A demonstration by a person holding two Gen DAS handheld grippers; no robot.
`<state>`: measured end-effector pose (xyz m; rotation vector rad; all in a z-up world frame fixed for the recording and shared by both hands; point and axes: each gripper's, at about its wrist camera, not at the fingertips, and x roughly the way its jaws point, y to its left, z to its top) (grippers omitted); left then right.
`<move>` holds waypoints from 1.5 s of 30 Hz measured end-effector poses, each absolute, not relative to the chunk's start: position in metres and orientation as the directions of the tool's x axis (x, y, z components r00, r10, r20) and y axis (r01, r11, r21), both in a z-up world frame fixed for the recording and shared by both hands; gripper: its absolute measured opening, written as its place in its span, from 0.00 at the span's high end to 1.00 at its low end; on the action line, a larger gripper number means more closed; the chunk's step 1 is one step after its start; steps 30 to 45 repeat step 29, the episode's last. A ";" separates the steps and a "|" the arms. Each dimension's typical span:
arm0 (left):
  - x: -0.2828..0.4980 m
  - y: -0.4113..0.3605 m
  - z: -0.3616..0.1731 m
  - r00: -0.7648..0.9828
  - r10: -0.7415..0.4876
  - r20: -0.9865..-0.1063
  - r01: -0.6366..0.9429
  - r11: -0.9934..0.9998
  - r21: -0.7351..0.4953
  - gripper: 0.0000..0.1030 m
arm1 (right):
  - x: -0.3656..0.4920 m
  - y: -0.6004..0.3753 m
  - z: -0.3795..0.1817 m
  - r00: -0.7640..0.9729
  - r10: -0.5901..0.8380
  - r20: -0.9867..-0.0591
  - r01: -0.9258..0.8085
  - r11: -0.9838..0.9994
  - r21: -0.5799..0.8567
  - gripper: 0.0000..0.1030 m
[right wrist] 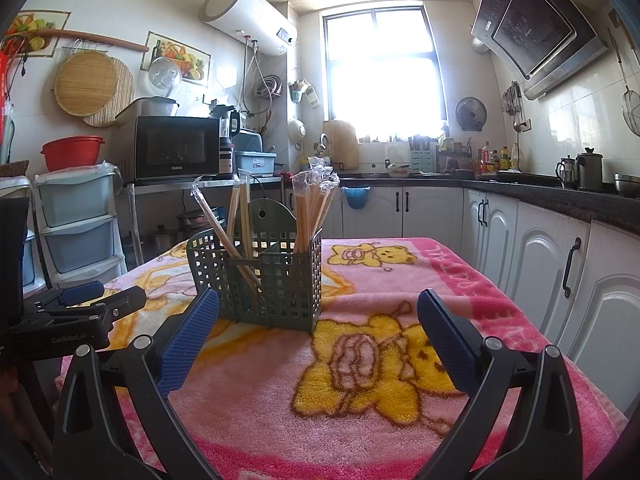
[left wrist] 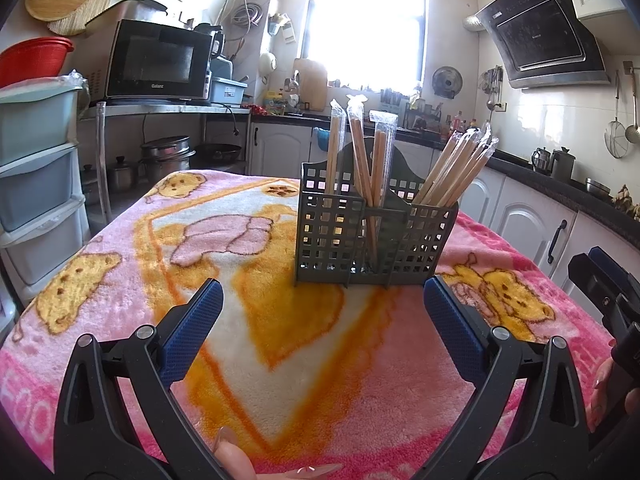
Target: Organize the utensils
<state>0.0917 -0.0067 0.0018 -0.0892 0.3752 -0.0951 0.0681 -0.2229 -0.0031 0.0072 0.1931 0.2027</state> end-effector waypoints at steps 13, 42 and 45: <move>0.095 -0.011 -0.001 0.920 -0.107 -0.376 0.076 0.992 -0.096 0.10 | 0.068 -0.223 -0.002 0.962 0.191 -0.196 -0.189 0.982 0.026 0.06; 0.143 0.073 0.002 0.797 0.048 -0.602 -0.138 0.985 -0.105 0.10 | 0.142 -0.273 -0.002 0.877 -0.058 -0.476 0.053 0.998 -0.023 0.06; 0.143 0.073 0.002 0.797 0.048 -0.602 -0.138 0.985 -0.105 0.10 | 0.142 -0.273 -0.002 0.877 -0.058 -0.476 0.053 0.998 -0.023 0.06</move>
